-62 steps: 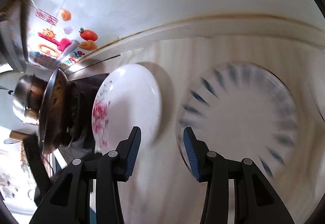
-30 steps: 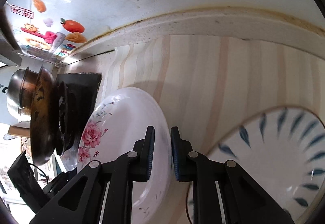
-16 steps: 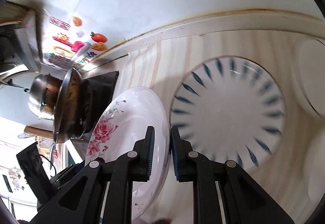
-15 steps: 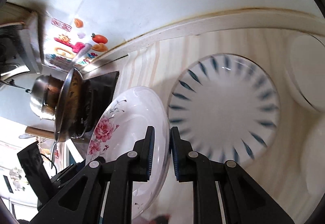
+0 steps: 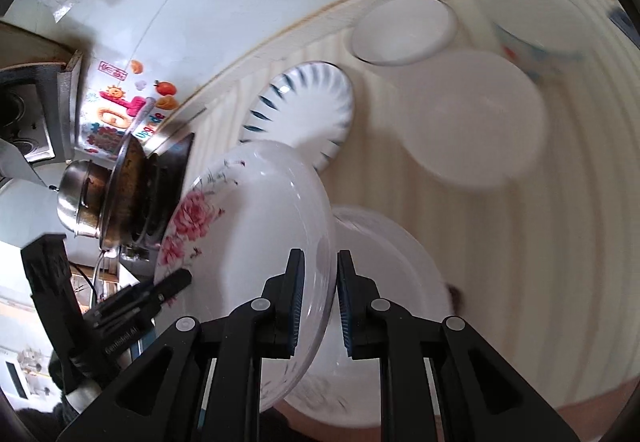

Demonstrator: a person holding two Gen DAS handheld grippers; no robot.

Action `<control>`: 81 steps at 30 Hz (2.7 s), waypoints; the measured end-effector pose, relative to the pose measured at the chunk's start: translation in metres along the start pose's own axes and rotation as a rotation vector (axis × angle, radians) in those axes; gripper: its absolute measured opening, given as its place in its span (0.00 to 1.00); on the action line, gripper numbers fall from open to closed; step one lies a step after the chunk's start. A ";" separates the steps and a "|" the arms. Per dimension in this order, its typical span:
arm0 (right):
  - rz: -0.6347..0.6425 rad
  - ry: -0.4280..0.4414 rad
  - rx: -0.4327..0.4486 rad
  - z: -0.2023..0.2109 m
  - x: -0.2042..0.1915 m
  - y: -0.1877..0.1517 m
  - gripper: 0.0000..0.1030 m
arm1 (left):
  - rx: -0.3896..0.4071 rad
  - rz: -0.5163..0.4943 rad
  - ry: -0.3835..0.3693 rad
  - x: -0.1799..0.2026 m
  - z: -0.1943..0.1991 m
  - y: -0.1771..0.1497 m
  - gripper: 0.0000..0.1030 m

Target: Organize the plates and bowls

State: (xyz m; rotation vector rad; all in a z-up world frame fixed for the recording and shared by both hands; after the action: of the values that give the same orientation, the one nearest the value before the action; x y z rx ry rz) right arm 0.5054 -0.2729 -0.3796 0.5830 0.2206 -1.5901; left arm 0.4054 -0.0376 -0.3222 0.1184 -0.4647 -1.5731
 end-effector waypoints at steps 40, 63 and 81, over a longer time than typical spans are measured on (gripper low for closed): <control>-0.144 -0.061 -0.162 -0.014 0.070 -0.050 0.29 | -0.107 -0.138 0.082 0.019 -0.037 -0.009 0.28; -0.209 -0.191 -0.048 -0.110 -0.016 0.126 0.36 | -0.170 -0.129 0.039 -0.062 -0.135 0.163 0.30; -0.108 -0.305 -0.027 -0.121 -0.014 0.125 0.12 | -0.156 -0.188 0.007 -0.048 -0.128 0.140 0.22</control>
State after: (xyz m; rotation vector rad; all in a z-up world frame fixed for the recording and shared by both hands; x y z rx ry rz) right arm 0.6557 -0.2182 -0.4506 0.3053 0.0444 -1.7542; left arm 0.5846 -0.0174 -0.3972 0.0496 -0.3308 -1.7868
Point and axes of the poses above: each gripper's, at about its wrist camera, not at the fingertips, and z roughly against the way its jaws point, x to its right, y to its top, the point moved 4 cm from there along -z, roughly the way its jaws point, and after that the axes turned 5 degrees about -y, right-handed, at the moved point
